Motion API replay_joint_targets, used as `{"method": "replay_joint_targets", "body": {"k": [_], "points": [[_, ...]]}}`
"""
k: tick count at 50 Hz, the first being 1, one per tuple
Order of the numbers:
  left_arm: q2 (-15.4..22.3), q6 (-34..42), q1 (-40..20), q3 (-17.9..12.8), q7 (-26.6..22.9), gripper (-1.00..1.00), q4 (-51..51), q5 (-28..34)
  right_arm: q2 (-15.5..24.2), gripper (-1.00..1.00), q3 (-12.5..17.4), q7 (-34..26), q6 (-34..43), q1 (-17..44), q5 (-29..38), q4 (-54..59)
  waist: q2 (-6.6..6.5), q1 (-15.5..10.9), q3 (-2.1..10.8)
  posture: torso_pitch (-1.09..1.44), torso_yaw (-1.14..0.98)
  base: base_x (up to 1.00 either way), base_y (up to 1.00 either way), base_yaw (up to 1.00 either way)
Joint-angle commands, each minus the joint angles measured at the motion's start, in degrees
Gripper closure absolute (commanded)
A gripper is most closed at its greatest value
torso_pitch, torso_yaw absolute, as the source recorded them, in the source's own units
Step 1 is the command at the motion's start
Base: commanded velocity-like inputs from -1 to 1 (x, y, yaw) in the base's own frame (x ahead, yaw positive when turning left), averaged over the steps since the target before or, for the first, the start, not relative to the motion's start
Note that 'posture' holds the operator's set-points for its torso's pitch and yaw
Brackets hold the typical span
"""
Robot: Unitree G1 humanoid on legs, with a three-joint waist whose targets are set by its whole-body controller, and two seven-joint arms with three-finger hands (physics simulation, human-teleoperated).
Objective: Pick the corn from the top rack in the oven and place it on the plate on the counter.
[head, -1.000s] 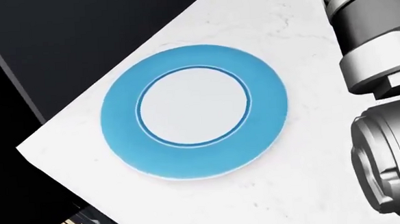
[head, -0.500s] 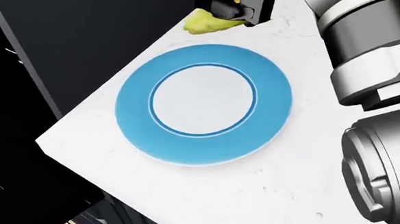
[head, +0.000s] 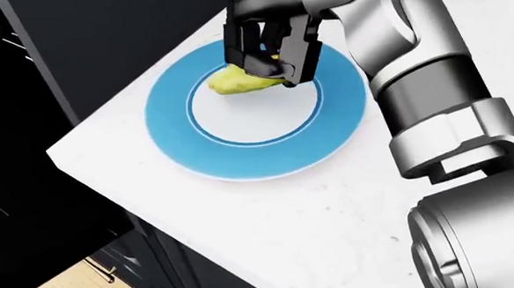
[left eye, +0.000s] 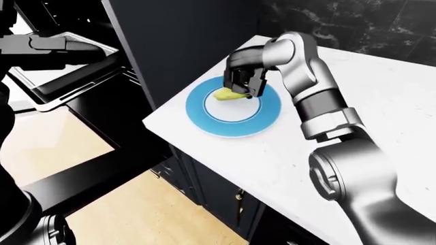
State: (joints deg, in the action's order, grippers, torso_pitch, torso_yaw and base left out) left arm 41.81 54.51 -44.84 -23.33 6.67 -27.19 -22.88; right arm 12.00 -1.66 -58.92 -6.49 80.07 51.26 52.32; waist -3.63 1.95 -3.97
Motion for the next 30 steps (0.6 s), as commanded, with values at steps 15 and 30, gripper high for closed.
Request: {"method": "replay_joint_targets", "body": {"k": [15,30], "points": [[1.20,-1.56,-1.46,-1.04,0.15,-1.00,-0.85,0.26,0.17,-1.00,0.22,2.64,1.61,2.24,-1.17,-2.49,-0.14,-0.14,2.18,0.00,0.00,0.00,0.00,0.00],[1.32,-2.45,-0.06,-1.71,0.26,-1.00,-0.85,-0.05,0.47,-1.00,0.24,3.79,1.45,4.51,-0.86,-0.21,-0.22,0.18,2.25,0.00,0.00,0.00,0.00,0.00]]}}
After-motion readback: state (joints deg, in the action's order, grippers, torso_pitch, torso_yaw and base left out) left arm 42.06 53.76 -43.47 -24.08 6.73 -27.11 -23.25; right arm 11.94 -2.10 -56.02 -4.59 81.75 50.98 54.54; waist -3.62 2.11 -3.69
